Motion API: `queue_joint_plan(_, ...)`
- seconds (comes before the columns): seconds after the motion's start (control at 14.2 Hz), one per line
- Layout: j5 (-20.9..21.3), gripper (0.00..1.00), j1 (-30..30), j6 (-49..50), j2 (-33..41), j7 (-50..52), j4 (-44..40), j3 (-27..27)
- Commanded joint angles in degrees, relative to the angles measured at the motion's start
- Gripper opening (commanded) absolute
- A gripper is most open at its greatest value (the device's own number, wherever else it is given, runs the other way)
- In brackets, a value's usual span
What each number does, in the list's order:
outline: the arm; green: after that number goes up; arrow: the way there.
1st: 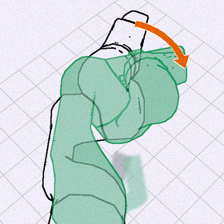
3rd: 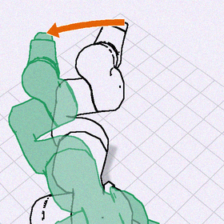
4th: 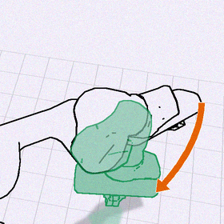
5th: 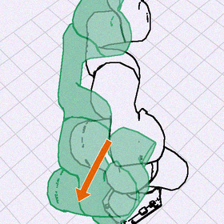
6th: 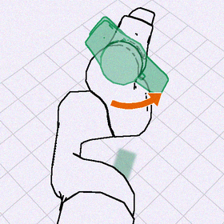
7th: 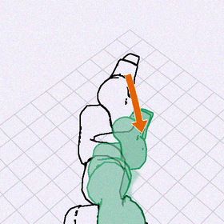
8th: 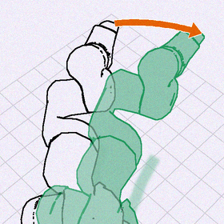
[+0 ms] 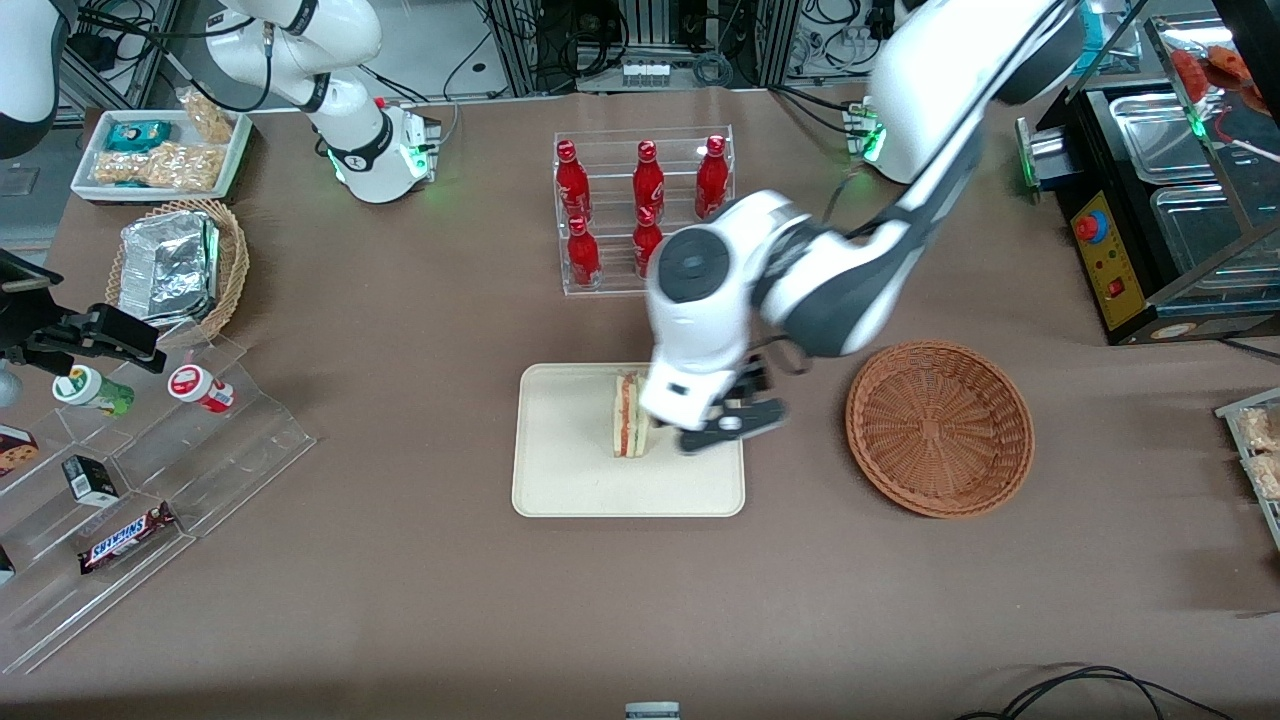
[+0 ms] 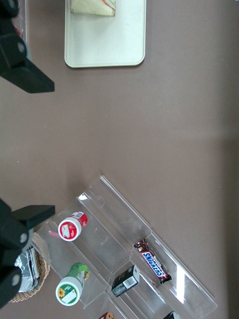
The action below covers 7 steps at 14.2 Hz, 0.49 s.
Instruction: Place sandwich from basket to tray
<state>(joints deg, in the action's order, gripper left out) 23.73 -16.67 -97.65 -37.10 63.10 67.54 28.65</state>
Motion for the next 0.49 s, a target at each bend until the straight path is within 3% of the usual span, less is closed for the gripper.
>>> queue_joint_plan(0.0,-5.08,1.00,7.86,5.43,8.51,-9.53,8.73,-0.08)
queue_joint_plan(0.21,-8.16,1.00,17.53,10.36,12.74,-21.14,11.92,0.00)
queue_joint_plan(0.42,-8.52,1.00,25.96,14.58,14.15,-27.39,11.74,0.00)
